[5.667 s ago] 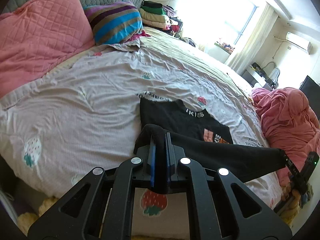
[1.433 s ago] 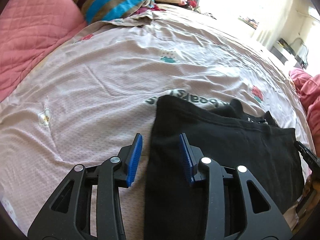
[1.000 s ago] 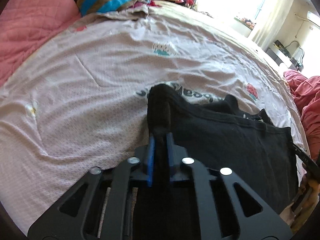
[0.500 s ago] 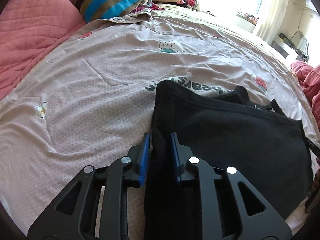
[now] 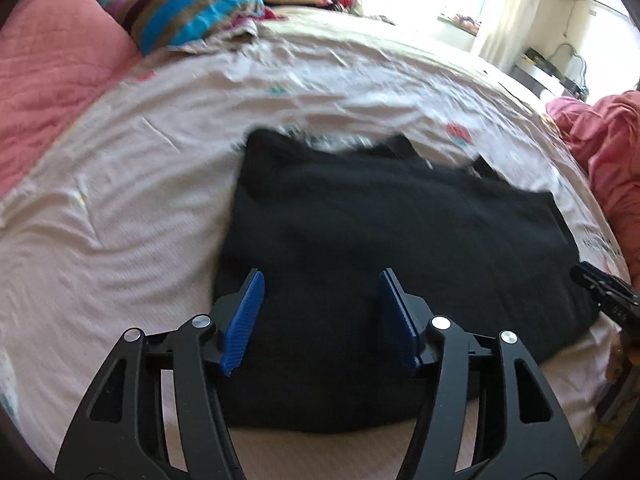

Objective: Fold small clothes

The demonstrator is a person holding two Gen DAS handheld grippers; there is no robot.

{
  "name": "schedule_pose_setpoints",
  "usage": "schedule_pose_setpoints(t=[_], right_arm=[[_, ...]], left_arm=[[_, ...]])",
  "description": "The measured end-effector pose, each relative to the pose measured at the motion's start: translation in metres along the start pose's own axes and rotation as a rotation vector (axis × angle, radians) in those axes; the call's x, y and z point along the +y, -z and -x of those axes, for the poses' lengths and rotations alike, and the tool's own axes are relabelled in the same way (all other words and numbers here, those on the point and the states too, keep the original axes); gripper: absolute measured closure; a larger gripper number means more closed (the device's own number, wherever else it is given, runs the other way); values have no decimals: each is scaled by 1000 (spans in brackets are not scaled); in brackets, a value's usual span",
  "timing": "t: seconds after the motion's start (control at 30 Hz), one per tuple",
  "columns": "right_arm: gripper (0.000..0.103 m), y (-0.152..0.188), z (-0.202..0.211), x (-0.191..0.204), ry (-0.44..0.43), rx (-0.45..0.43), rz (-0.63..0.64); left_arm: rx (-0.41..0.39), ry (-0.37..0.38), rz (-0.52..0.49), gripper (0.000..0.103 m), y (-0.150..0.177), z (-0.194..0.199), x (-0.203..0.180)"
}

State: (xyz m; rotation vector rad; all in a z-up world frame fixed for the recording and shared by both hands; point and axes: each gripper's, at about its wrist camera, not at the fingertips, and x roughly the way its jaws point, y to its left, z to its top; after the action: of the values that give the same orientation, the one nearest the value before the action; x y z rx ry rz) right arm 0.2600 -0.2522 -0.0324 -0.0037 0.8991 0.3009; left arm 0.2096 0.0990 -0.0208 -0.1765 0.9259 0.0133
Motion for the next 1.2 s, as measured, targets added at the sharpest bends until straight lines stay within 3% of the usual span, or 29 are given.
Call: schedule_pose_setpoints(t=[0.17, 0.5, 0.73, 0.87, 0.97, 1.2], right_arm=[[56, 21, 5, 7, 38, 23, 29], [55, 42, 21, 0, 17, 29, -17], [40, 45, 38, 2, -29, 10, -44], [21, 45, 49, 4, -46, -11, -39], [14, 45, 58, 9, -56, -37, -27], [9, 43, 68, 30, -90, -63, 31]], left_arm=[[2, -11, 7, 48, 16, 2, -1], [-5, -7, 31, 47, 31, 16, -1], [-17, -8, 36, 44, 35, 29, -1], [-25, -9, 39, 38, 37, 37, -2], [-23, -18, 42, 29, 40, 42, -2], [-33, -52, 57, 10, 47, 53, 6]])
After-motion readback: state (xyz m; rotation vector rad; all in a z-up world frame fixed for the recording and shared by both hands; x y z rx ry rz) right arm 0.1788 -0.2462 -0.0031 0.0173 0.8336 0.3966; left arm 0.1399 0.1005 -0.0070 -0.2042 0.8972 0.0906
